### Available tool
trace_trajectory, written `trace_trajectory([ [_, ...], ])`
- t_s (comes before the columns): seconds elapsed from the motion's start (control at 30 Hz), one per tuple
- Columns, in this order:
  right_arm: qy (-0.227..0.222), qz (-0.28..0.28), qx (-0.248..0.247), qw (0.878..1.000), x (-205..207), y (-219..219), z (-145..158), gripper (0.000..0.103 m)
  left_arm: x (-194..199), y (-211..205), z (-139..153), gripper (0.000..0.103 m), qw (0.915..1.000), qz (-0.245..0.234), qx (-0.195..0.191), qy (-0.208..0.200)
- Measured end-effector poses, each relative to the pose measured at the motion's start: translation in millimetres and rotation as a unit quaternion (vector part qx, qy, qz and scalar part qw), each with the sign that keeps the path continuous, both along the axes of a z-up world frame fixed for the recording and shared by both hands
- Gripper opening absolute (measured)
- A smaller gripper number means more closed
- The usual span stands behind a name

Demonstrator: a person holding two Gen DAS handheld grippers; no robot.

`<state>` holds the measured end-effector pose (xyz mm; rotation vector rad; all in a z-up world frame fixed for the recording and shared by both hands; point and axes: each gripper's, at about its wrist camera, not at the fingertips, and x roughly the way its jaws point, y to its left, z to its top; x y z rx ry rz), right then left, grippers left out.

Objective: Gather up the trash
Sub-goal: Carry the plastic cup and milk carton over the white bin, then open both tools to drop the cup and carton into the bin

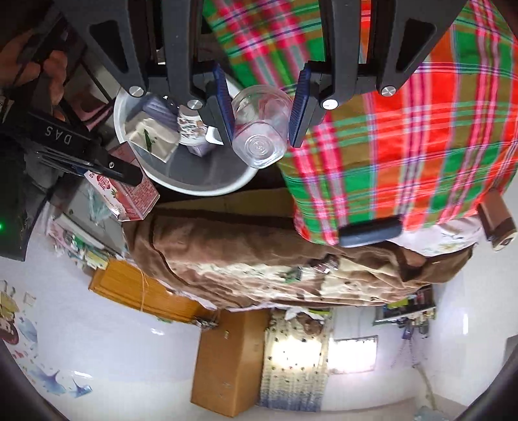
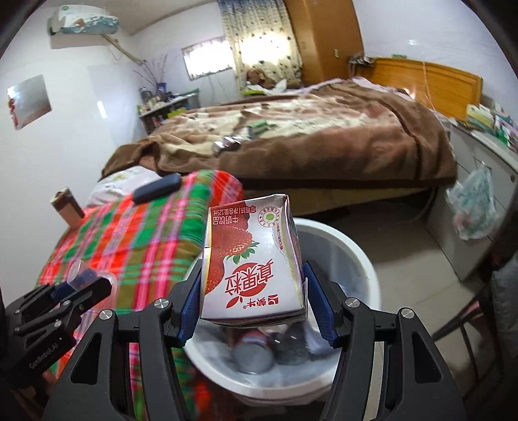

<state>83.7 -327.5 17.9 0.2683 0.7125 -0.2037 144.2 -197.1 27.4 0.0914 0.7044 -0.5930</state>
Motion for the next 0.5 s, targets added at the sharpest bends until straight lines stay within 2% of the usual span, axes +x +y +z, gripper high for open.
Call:
trace_trajectory([
  [0.23, 0.041, -0.014, 0.008, 0.999, -2.9, -24.5, -25.9, 0.061, -1.2, -42.9, -24.9, 0.034, 0.9991, -0.03, 0.02, 0.021],
  [0.5, 0.071, -0.005, 0.021, 0.997, -1.3, -33.4, -42.6, 0.061, 4.9, -65.0, -47.4, 0.034, 0.9978, -0.036, 0.036, 0.043],
])
